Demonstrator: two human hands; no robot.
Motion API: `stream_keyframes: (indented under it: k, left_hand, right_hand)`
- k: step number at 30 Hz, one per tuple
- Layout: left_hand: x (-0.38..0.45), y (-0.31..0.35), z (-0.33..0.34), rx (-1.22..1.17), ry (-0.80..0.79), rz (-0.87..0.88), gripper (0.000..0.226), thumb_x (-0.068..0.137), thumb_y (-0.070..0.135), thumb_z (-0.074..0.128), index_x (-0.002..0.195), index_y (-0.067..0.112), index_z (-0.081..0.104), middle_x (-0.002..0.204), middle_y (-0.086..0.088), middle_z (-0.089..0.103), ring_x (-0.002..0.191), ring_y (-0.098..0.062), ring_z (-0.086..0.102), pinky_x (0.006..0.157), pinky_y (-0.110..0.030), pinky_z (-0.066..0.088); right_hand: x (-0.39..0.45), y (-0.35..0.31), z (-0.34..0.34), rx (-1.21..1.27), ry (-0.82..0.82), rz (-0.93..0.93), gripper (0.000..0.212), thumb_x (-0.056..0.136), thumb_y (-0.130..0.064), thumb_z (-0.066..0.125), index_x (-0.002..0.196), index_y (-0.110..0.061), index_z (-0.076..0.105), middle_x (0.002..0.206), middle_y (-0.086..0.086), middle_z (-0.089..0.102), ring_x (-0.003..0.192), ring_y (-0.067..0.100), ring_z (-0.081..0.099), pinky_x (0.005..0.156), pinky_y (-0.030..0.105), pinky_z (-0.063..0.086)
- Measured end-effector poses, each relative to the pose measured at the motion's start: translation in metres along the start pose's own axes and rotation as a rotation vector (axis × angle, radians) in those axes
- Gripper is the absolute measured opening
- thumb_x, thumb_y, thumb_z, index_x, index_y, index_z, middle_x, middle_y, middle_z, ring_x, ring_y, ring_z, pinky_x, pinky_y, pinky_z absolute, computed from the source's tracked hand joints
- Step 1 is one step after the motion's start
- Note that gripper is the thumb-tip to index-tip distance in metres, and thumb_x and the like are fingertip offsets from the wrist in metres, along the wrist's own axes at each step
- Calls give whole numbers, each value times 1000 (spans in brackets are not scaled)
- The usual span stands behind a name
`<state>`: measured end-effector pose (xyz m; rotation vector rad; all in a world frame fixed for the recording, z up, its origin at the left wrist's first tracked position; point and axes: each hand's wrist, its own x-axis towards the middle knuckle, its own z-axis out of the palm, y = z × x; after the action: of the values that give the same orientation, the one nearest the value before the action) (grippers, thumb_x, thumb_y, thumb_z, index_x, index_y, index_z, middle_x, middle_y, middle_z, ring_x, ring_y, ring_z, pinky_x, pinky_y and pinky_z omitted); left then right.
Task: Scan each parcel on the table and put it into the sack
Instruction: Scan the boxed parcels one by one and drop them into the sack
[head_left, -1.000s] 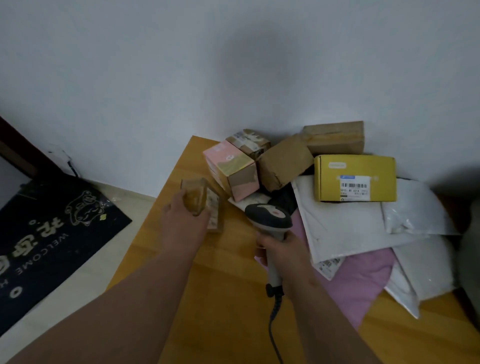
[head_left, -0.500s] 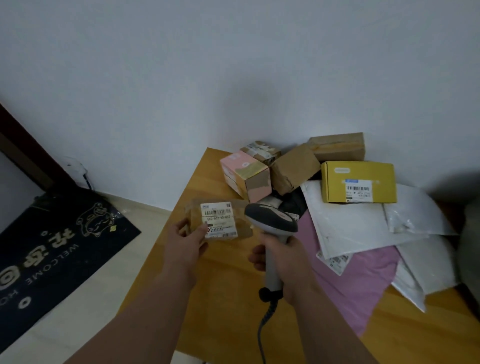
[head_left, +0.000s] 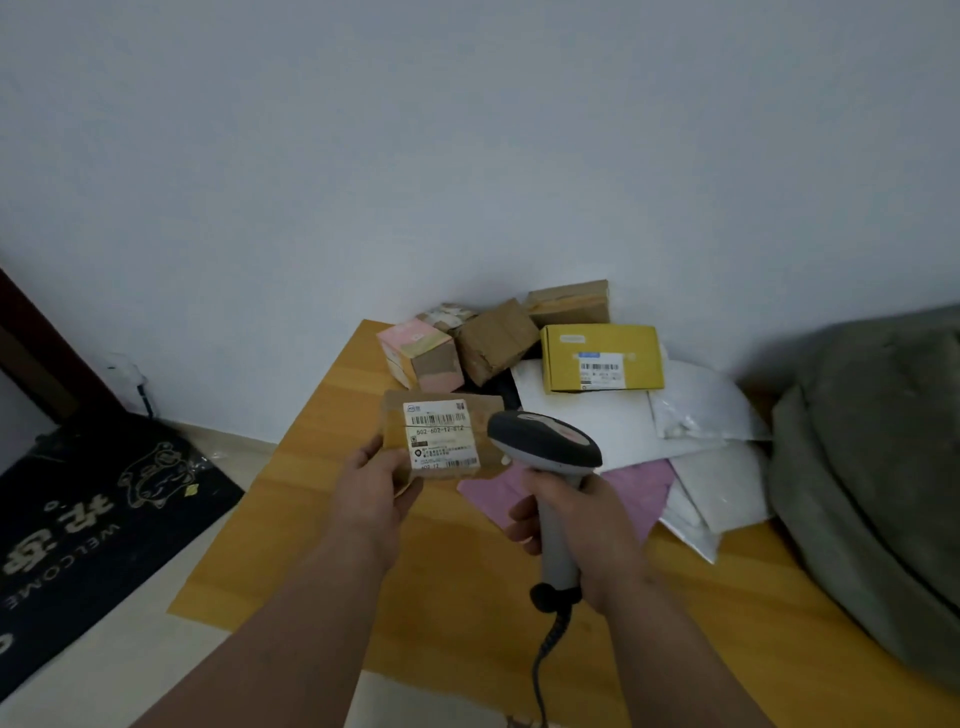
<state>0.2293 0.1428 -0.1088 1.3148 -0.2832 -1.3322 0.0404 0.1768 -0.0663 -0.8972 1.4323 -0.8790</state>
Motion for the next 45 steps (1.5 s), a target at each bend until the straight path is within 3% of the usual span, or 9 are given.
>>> stream_keyframes:
  k: [6, 10, 15, 34, 45]
  left_hand:
    - [-37, -16, 23, 34, -38, 54, 45, 94, 1, 56, 133, 22, 47, 113, -12, 69, 105, -24, 65, 97, -45, 50]
    - [-51, -20, 30, 45, -70, 86, 48, 93, 0, 58, 134, 22, 46, 114, -11, 68, 100, -20, 65, 83, -37, 54]
    - [-56, -16, 34, 57, -108, 108, 51, 92, 1, 60, 137, 21, 45, 117, -12, 66, 106, -24, 63, 95, -44, 52]
    - [-45, 9, 8, 67, -239, 84, 50, 93, 3, 60, 136, 22, 45, 115, -13, 68, 103, -24, 66, 81, -37, 57]
    - [-42, 4, 23, 81, -304, 66, 46, 93, 5, 59, 133, 25, 46, 115, -12, 69, 104, -25, 67, 90, -43, 55]
  right_hand:
    - [-31, 0, -34, -30, -3, -64, 15, 90, -18, 67, 90, -4, 71, 75, 14, 73, 65, 24, 68, 64, 35, 54]
    - [-47, -4, -44, -47, 8, -101, 16, 88, -20, 68, 88, -4, 71, 75, 13, 73, 64, 23, 67, 66, 37, 54]
    - [-59, -8, -46, -27, 12, -129, 13, 90, -18, 66, 89, -5, 70, 74, 15, 72, 62, 24, 66, 63, 35, 52]
    - [-71, -8, -3, 63, 95, -141, 14, 90, -16, 66, 92, -2, 69, 68, 11, 70, 57, 23, 66, 56, 32, 51]
    - [-62, 2, -18, 94, 189, -154, 15, 91, -17, 67, 93, -3, 70, 71, 10, 72, 60, 21, 68, 57, 31, 53]
